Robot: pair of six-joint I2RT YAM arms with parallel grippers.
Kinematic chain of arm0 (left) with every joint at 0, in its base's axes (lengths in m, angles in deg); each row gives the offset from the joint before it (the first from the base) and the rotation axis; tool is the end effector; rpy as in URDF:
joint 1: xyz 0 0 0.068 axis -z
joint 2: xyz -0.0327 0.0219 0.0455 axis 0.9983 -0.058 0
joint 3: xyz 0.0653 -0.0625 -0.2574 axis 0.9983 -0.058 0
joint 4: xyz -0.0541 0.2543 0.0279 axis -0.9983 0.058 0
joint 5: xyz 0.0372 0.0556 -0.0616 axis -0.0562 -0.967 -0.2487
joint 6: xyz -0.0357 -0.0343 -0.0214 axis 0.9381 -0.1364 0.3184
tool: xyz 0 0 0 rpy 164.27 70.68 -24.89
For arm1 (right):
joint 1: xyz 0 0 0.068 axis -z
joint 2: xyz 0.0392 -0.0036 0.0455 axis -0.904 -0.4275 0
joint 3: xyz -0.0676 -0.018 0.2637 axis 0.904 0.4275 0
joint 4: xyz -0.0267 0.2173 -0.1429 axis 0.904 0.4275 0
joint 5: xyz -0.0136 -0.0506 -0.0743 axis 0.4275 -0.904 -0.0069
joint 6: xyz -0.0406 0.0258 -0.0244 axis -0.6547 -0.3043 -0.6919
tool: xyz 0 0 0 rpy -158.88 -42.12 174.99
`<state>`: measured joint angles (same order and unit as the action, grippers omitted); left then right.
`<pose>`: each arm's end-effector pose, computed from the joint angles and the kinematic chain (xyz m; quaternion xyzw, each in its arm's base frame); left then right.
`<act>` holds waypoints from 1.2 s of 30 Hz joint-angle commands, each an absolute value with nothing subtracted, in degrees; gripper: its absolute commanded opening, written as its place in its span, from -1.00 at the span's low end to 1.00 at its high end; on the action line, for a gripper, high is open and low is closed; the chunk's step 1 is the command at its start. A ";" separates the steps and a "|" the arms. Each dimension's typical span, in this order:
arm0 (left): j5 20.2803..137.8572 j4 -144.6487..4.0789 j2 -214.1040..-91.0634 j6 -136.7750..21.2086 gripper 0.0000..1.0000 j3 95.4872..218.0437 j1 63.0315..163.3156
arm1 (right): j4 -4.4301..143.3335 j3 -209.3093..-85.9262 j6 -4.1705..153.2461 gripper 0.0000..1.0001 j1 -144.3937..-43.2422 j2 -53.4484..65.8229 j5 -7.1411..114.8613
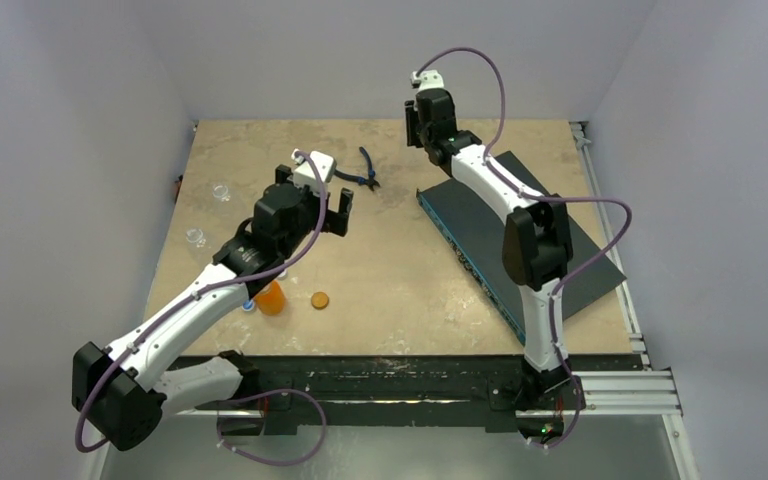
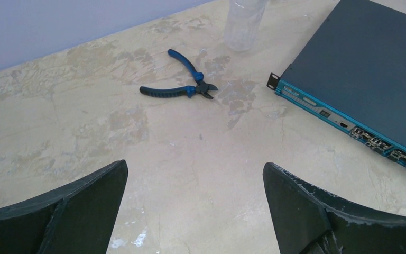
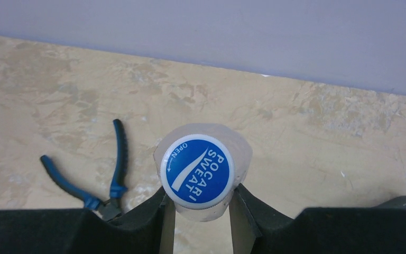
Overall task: Screw on the bottle caps
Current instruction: Place the plastic bottle at the center of the board.
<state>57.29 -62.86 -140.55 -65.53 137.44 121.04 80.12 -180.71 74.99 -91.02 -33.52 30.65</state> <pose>0.2177 -0.1388 0.3341 0.1402 0.7830 -0.1071 0.5964 0.4584 0.2162 0.3048 -0.0637 0.8287 0.0490 0.5540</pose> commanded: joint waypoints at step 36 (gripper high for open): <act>56.26 -61.41 -139.13 -66.61 1.00 136.56 119.47 | 76.29 -187.61 72.01 -0.23 -87.98 -41.28 32.44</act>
